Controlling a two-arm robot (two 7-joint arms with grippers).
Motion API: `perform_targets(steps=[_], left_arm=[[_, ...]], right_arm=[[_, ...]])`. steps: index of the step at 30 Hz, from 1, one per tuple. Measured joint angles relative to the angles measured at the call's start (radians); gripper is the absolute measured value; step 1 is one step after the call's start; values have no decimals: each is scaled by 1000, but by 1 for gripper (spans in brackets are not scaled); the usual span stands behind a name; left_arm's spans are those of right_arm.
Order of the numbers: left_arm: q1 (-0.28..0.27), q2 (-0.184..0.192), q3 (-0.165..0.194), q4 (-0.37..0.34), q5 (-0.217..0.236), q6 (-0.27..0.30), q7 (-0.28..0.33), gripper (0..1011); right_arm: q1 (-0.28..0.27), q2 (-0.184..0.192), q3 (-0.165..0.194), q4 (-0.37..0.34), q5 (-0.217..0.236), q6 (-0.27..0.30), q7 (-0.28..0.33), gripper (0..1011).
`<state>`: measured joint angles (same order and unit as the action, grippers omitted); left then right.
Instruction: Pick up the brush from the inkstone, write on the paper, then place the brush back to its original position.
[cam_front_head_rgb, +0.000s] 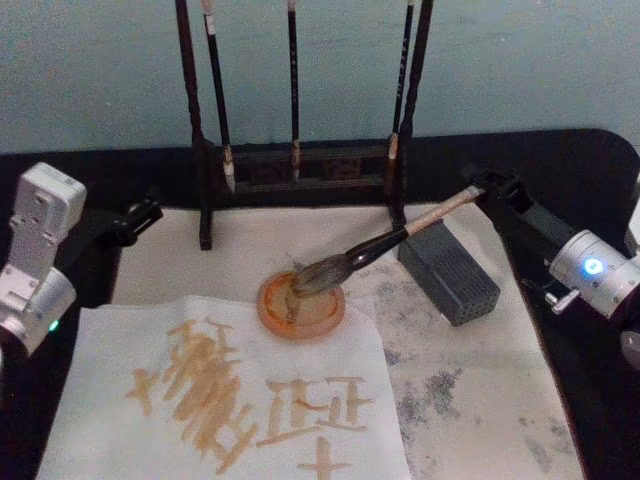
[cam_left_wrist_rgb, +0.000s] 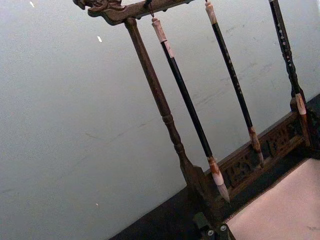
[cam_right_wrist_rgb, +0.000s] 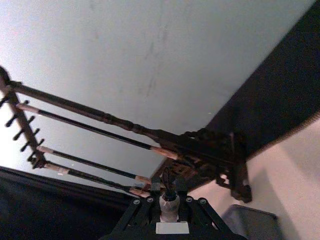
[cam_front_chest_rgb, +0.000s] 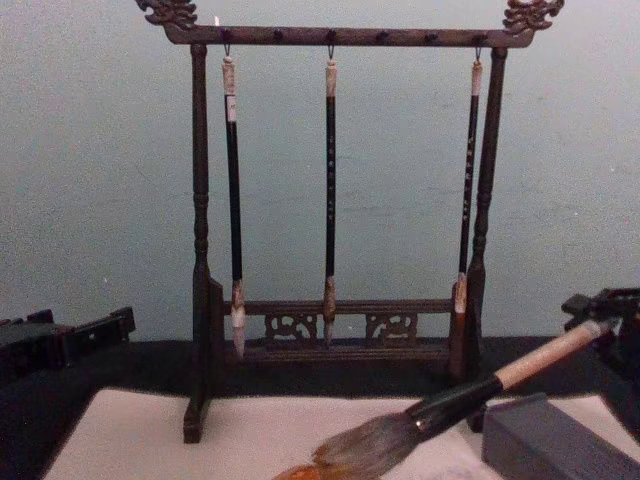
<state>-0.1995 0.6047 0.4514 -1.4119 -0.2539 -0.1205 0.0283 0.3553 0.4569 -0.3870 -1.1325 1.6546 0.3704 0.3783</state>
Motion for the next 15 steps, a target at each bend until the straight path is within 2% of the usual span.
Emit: perform_targets(steps=[15], left_arm=[[0,0,0,0,0,0,0,1002]], right_arm=[[44,-14,-40,99,23,-7,7,180]])
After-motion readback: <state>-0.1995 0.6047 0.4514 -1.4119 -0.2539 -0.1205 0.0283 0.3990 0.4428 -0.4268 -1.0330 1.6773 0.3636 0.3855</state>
